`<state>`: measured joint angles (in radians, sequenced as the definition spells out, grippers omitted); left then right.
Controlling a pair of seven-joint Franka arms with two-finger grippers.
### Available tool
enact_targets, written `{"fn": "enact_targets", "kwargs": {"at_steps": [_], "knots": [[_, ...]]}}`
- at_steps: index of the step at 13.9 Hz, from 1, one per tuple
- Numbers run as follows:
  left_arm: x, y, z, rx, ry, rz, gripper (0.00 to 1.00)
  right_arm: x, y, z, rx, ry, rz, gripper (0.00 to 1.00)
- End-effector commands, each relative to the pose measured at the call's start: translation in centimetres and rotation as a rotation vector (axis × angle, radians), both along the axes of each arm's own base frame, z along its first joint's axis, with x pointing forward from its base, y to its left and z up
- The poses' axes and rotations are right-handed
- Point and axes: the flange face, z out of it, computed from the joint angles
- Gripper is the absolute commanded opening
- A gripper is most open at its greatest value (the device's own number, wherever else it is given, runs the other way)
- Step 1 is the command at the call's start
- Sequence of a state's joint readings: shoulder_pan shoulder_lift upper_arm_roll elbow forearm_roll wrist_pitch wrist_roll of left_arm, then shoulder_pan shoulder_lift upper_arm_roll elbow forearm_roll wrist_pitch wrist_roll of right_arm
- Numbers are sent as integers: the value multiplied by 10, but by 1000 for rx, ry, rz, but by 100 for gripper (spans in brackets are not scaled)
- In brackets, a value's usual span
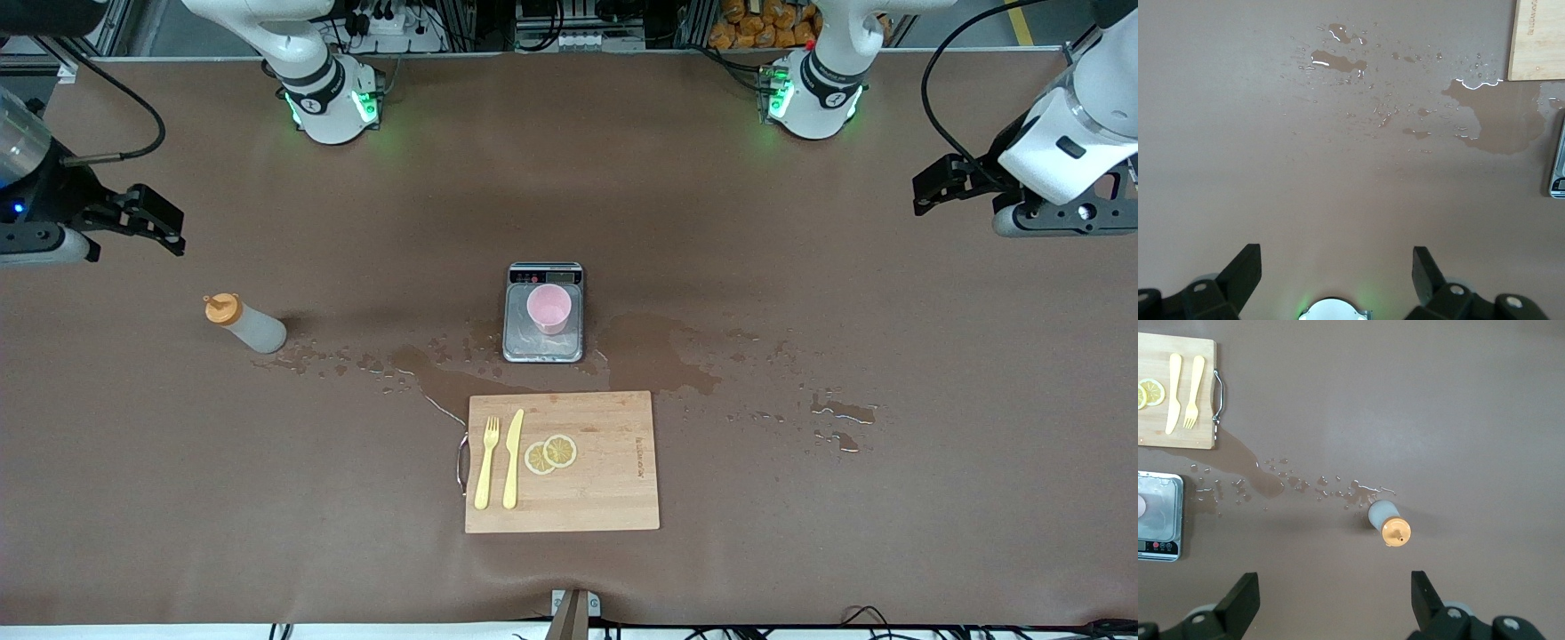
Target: Add sauce to pink cup with both arms
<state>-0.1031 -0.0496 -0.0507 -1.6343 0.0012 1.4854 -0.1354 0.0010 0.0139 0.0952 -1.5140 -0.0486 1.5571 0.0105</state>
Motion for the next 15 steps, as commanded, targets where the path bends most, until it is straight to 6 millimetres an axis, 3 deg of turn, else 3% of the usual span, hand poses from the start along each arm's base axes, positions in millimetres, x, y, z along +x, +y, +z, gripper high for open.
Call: {"fn": "enact_targets", "kwargs": {"at_steps": [1,5,8,10,15], "knots": [[-4,-2,5,21,0,-2,100,0,3,9,18,4,-89,100],[-4,-2,5,22,6,-1,100,3,-14,8,27,7,-106,100],[-4,-1,6,19,5,-11,100,10,-13,-13,26,51,-78,100],[-3,1,5,16,6,-11,100,8,-9,-14,88,78,-87,100],[-2,3,7,11,-4,-9,100,7,-16,-13,18,75,-84,100]]}}
